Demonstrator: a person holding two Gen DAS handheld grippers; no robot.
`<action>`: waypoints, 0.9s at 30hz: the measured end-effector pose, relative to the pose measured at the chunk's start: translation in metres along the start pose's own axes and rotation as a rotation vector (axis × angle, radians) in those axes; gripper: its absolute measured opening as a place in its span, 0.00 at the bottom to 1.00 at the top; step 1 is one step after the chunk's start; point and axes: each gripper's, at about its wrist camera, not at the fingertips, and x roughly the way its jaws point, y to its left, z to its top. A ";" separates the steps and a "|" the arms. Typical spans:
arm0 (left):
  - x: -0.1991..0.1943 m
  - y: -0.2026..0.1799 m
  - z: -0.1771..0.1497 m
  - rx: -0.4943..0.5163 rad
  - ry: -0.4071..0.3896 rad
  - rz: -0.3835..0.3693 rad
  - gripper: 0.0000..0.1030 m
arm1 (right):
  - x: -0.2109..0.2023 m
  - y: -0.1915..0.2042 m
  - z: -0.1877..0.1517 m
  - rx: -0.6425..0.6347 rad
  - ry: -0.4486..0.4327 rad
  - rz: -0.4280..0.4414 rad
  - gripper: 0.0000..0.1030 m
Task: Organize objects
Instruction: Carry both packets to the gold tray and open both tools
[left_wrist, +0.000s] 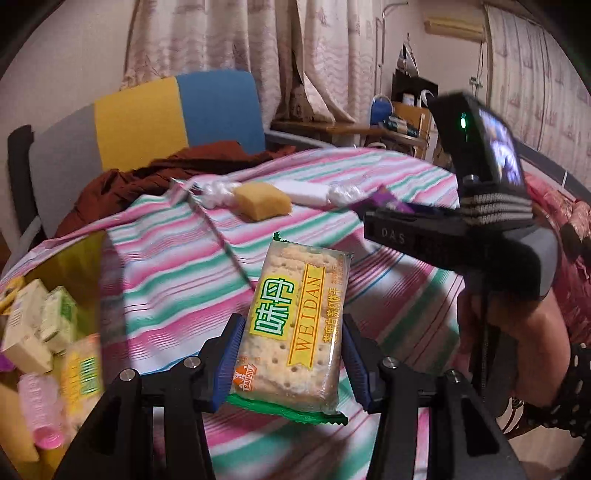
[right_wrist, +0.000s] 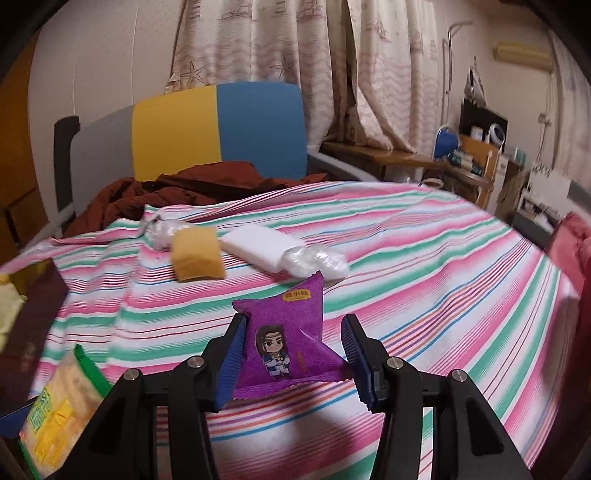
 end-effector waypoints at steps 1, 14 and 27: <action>-0.009 0.006 -0.001 -0.013 -0.015 0.001 0.50 | -0.003 0.002 -0.001 0.006 0.006 0.015 0.51; -0.070 0.082 -0.025 -0.155 -0.033 0.108 0.50 | -0.051 0.090 -0.006 -0.036 0.036 0.297 0.51; -0.088 0.147 -0.062 -0.065 0.111 0.108 0.50 | -0.087 0.173 -0.004 -0.127 0.061 0.532 0.51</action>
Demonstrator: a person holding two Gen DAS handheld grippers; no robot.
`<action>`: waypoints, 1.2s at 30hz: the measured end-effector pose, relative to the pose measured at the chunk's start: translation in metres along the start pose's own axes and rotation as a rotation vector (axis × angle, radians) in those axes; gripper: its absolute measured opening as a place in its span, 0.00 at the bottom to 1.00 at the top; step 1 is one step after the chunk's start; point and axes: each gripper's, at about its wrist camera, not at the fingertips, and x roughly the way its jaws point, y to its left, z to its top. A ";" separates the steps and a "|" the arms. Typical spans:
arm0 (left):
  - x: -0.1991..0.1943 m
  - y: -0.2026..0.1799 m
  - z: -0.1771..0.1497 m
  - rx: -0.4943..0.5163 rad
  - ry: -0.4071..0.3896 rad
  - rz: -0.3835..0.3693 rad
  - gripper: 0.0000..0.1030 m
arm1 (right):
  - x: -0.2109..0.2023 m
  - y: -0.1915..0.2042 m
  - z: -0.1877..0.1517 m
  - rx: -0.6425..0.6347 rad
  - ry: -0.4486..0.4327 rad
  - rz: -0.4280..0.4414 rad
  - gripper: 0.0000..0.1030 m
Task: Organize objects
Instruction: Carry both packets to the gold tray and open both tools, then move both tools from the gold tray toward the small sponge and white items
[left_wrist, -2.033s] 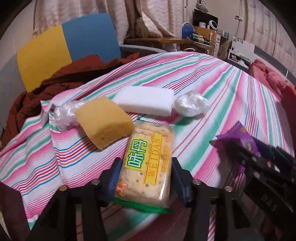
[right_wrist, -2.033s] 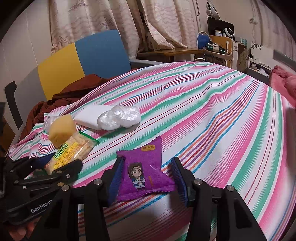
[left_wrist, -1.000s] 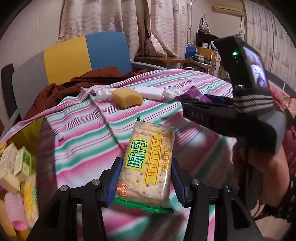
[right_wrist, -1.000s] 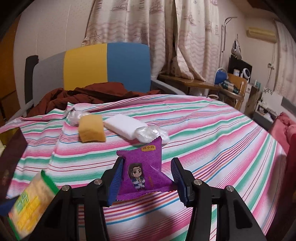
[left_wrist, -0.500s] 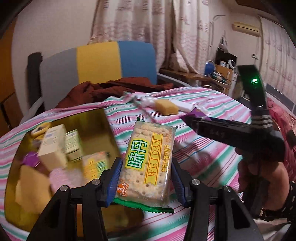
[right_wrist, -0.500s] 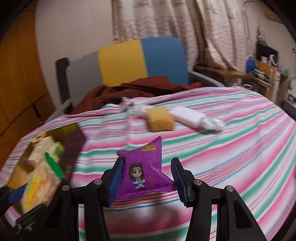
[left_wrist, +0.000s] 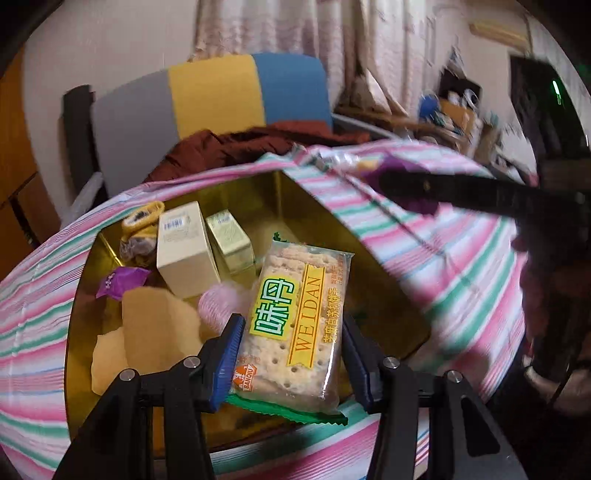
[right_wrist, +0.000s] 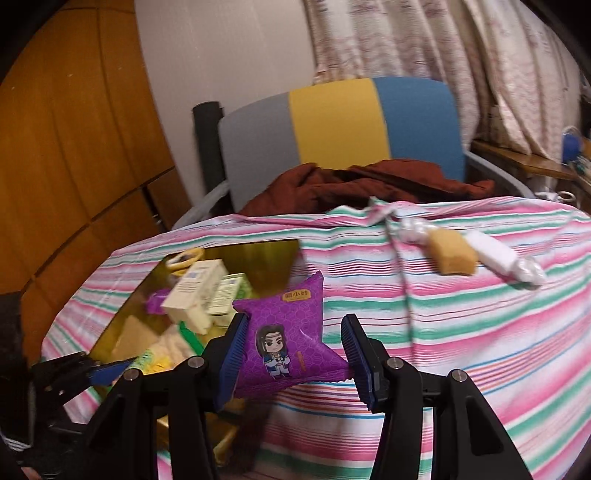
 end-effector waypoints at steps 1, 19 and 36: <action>0.002 0.003 -0.002 0.033 0.015 -0.011 0.50 | 0.003 0.004 0.000 -0.003 0.008 0.010 0.51; -0.006 0.030 -0.012 0.289 0.091 -0.096 0.57 | 0.079 0.054 0.011 0.036 0.183 0.159 0.67; -0.012 0.083 -0.002 -0.048 0.043 -0.014 0.76 | 0.038 0.018 0.006 0.123 0.090 0.095 0.74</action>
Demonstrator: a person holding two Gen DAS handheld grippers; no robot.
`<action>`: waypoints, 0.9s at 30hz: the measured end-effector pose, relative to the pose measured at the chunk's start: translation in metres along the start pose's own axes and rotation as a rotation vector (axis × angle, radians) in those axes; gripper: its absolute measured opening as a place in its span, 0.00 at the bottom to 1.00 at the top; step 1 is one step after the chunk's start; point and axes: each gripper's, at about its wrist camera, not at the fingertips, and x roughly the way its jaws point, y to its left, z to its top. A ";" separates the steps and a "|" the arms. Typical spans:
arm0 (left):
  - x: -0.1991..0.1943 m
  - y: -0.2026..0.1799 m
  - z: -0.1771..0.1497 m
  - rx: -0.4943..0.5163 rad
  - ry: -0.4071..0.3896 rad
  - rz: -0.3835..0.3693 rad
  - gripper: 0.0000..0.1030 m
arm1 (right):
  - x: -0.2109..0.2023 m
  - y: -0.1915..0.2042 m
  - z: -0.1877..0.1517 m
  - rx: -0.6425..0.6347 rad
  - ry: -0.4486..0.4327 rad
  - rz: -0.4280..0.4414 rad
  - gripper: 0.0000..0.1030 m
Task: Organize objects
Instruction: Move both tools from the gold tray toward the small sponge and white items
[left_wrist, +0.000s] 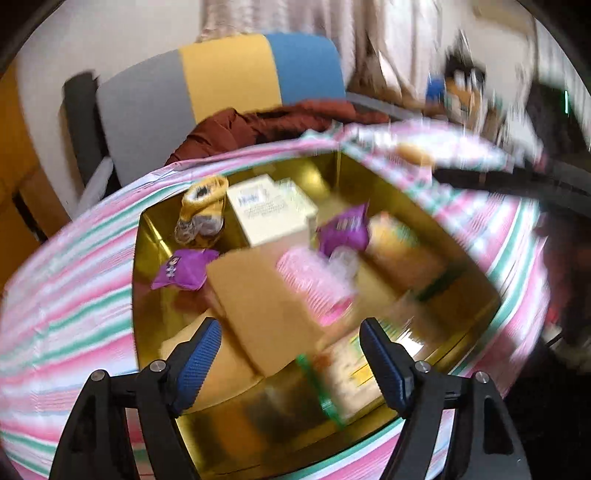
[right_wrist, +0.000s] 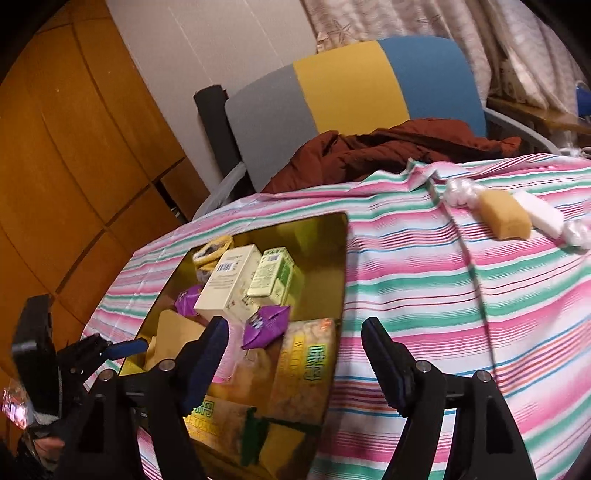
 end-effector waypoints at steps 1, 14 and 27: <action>-0.006 0.005 0.001 -0.064 -0.035 -0.034 0.76 | -0.003 -0.003 0.001 0.006 -0.009 -0.002 0.75; -0.011 -0.046 0.029 -0.303 -0.134 -0.202 0.77 | -0.017 -0.062 0.003 0.082 -0.031 -0.087 0.77; 0.029 -0.124 0.059 -0.271 -0.037 -0.340 0.77 | -0.039 -0.167 0.003 0.155 -0.049 -0.247 0.78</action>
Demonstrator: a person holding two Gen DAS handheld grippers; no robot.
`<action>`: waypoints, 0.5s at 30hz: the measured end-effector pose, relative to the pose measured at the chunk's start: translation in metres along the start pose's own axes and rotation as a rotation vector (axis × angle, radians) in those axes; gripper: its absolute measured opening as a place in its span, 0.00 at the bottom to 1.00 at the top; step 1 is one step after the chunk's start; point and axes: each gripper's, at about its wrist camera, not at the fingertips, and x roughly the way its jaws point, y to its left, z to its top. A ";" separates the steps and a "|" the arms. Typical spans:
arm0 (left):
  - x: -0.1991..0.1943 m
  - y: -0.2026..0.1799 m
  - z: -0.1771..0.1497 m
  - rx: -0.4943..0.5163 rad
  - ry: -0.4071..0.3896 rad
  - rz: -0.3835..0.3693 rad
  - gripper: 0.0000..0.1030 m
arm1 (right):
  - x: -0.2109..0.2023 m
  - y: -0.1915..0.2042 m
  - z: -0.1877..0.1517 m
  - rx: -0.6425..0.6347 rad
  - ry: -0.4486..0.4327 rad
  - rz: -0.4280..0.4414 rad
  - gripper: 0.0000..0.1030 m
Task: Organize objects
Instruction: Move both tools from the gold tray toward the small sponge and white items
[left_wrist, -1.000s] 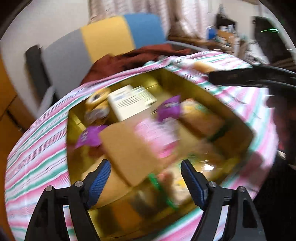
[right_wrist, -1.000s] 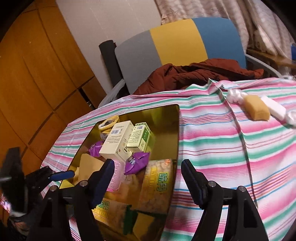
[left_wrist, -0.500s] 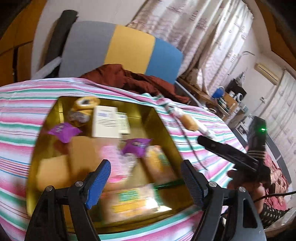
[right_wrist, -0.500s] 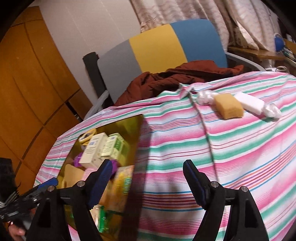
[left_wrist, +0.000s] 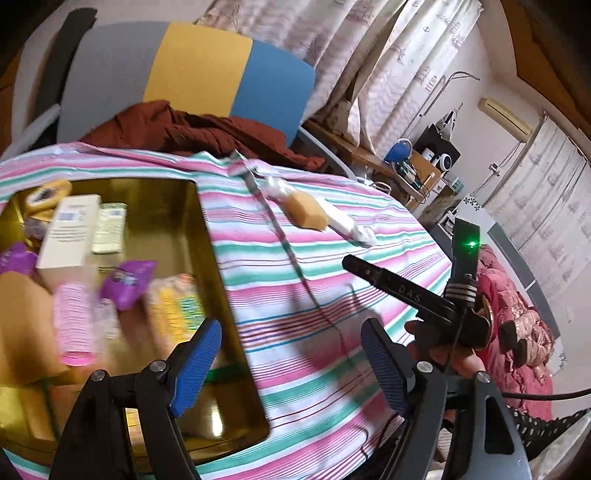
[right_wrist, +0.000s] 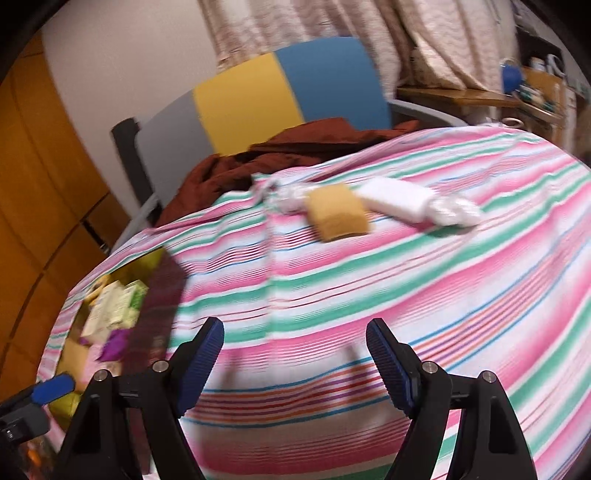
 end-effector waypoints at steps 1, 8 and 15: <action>0.006 -0.003 0.000 -0.006 0.012 -0.007 0.77 | 0.000 -0.010 0.002 0.011 -0.003 -0.016 0.78; 0.030 -0.023 0.004 0.016 0.061 -0.019 0.77 | 0.008 -0.077 0.035 0.063 -0.042 -0.128 0.79; 0.046 -0.035 0.011 0.028 0.091 0.003 0.77 | 0.044 -0.127 0.095 0.068 -0.040 -0.228 0.79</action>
